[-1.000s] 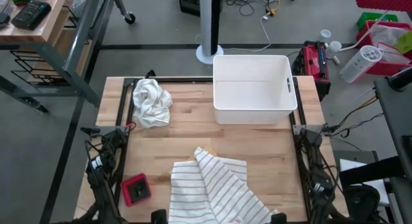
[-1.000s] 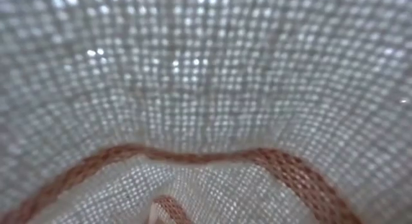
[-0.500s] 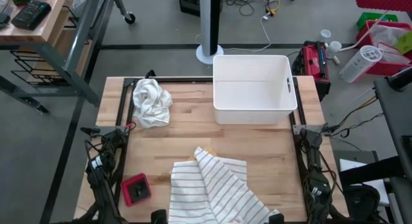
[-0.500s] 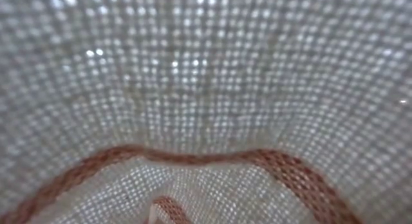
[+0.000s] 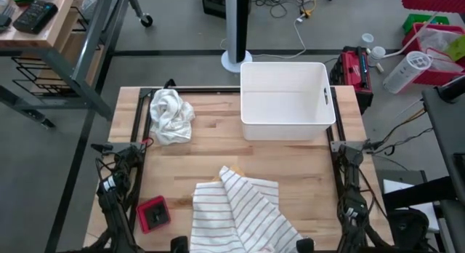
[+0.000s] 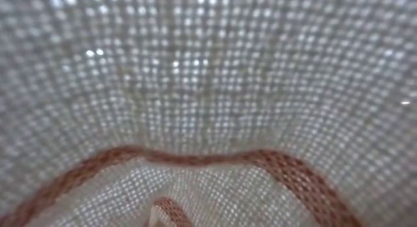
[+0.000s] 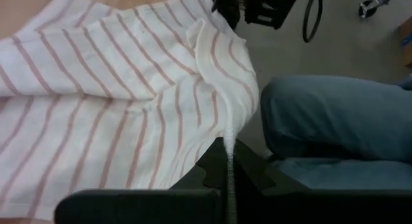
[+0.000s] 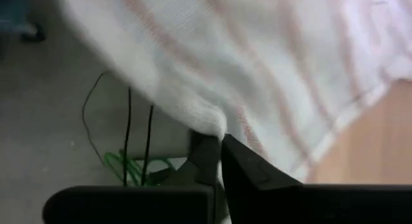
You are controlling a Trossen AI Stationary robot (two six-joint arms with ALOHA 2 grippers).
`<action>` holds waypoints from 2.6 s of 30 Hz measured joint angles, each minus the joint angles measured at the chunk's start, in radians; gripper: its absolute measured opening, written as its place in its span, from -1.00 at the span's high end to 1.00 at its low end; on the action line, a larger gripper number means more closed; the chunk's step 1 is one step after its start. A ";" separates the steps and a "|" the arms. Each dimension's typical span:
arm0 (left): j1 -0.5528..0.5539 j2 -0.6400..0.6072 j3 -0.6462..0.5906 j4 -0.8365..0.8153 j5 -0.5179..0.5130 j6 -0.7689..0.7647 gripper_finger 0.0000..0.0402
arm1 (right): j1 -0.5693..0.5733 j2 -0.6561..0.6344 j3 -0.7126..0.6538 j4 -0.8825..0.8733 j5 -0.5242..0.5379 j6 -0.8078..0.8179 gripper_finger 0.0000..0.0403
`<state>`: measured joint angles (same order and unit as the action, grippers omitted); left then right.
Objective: Fold towel
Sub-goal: Fold the white kitchen towel
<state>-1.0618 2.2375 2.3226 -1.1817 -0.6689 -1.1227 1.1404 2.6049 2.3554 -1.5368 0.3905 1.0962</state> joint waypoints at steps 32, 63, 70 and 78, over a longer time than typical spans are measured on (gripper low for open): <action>0.071 -0.077 0.006 0.174 -0.471 0.844 1.00 | -0.086 -0.415 -0.004 0.227 1.031 -0.455 1.00; 0.161 -0.009 -0.022 0.513 -0.026 1.164 0.96 | -0.172 -0.284 -0.005 0.991 0.609 -1.249 1.00; 0.169 -0.009 -0.044 0.540 -0.023 1.140 0.67 | -0.177 -0.282 -0.005 0.989 0.605 -1.238 1.00; 0.179 -0.009 -0.053 0.574 -0.060 1.140 0.29 | -0.188 -0.281 -0.005 0.995 0.590 -1.227 1.00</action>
<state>-0.8825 2.2288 2.2696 -0.6078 -0.7290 0.0172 0.9520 2.3240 2.3505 -0.5414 0.9809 -0.1310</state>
